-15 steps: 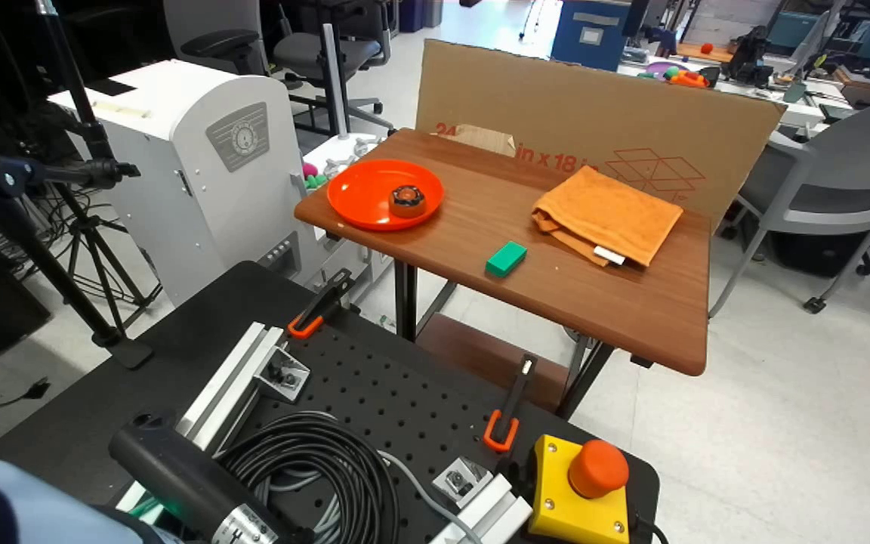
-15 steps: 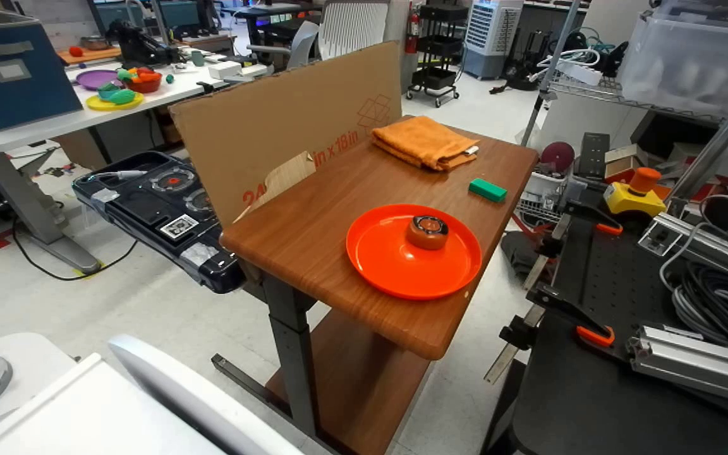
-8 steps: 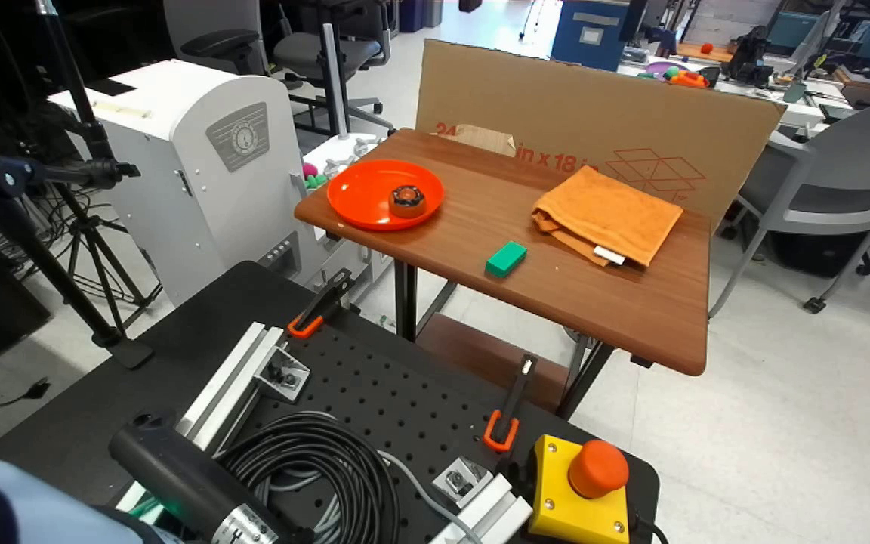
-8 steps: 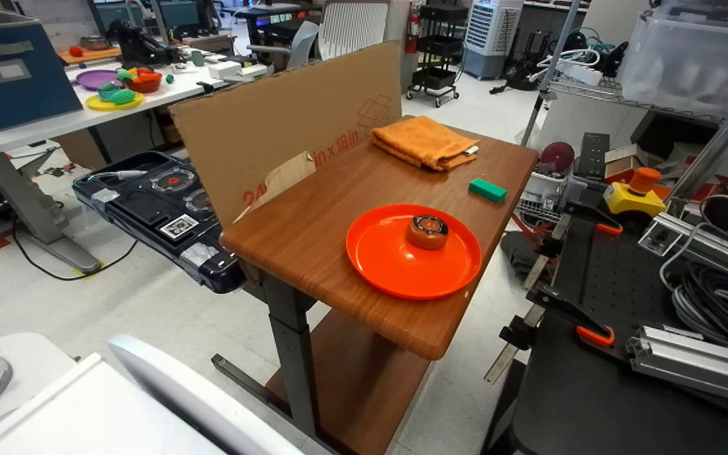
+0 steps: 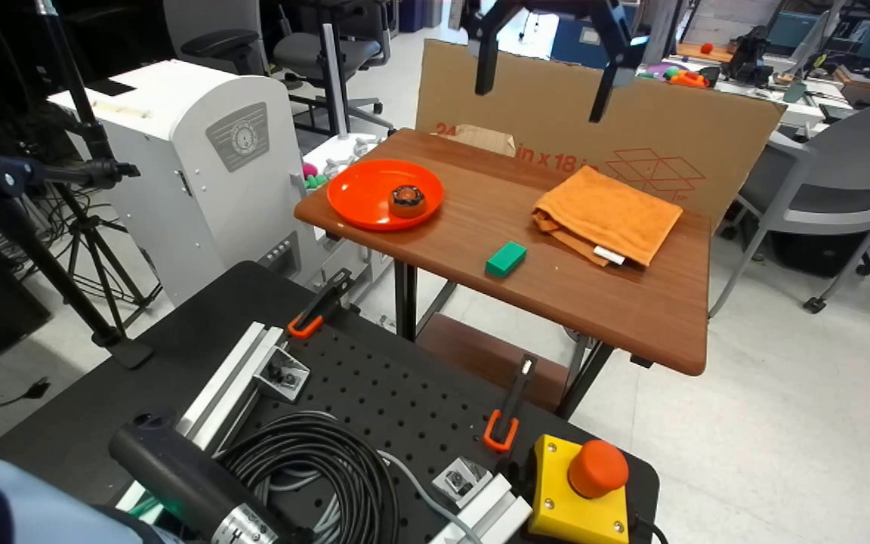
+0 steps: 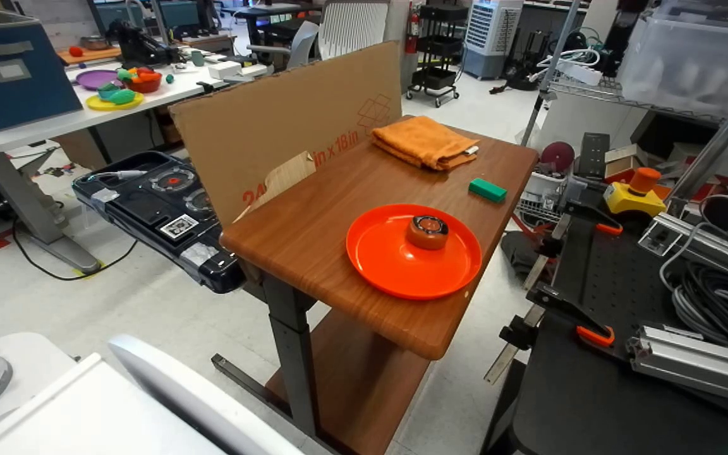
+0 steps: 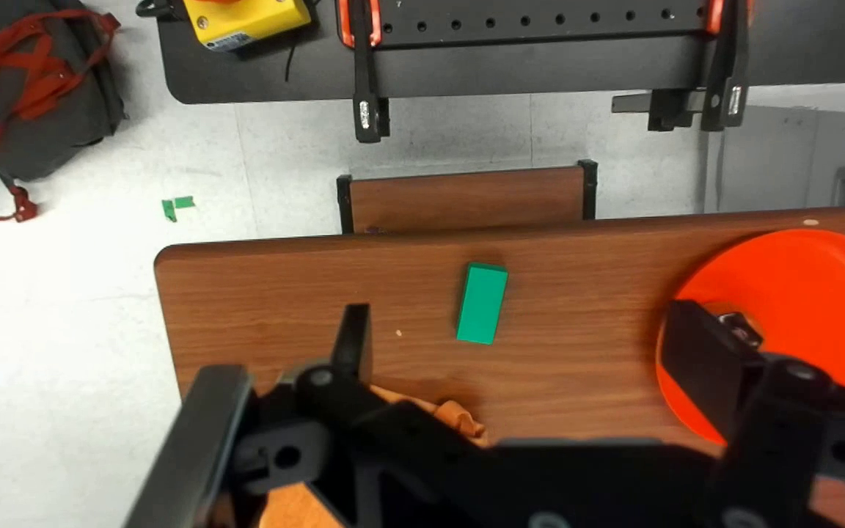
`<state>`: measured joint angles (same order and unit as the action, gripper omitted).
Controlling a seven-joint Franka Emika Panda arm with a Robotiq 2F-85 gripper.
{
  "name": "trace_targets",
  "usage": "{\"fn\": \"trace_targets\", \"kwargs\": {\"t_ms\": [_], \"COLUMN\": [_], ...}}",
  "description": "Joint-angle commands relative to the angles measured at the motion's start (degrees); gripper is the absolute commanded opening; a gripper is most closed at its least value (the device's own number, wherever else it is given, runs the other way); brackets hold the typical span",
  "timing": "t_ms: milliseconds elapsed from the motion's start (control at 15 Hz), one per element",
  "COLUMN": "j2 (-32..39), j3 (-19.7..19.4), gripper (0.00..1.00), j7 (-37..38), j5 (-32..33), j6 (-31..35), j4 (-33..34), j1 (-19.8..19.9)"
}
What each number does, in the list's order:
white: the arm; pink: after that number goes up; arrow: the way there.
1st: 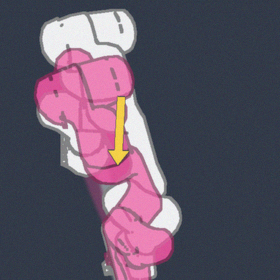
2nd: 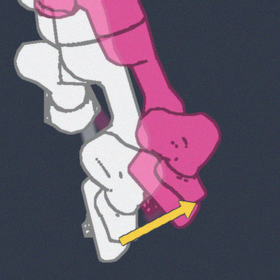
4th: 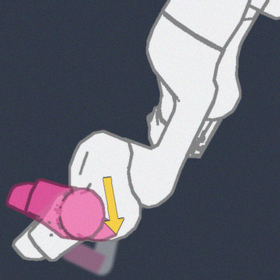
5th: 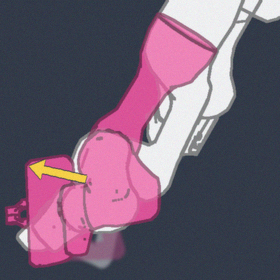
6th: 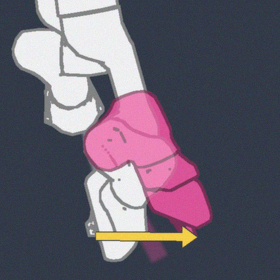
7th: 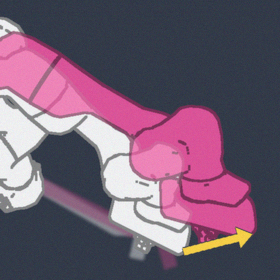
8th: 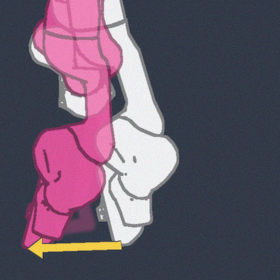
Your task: Move the green block backwards
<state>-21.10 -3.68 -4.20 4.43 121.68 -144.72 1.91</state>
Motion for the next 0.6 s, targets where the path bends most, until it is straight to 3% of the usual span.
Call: {"fn": "trace_targets", "kwargs": {"t_ms": [0,533], "j2": [14.9,38.1], "j3": [2.4,2.1], "gripper": [1.0,1.0], "j7": [5.3,11.5], "j5": [0.5,-0.3], "j6": [3.3,2.5], "j4": [6.5,20.5], "j1": [-0.2,-0.5]}}
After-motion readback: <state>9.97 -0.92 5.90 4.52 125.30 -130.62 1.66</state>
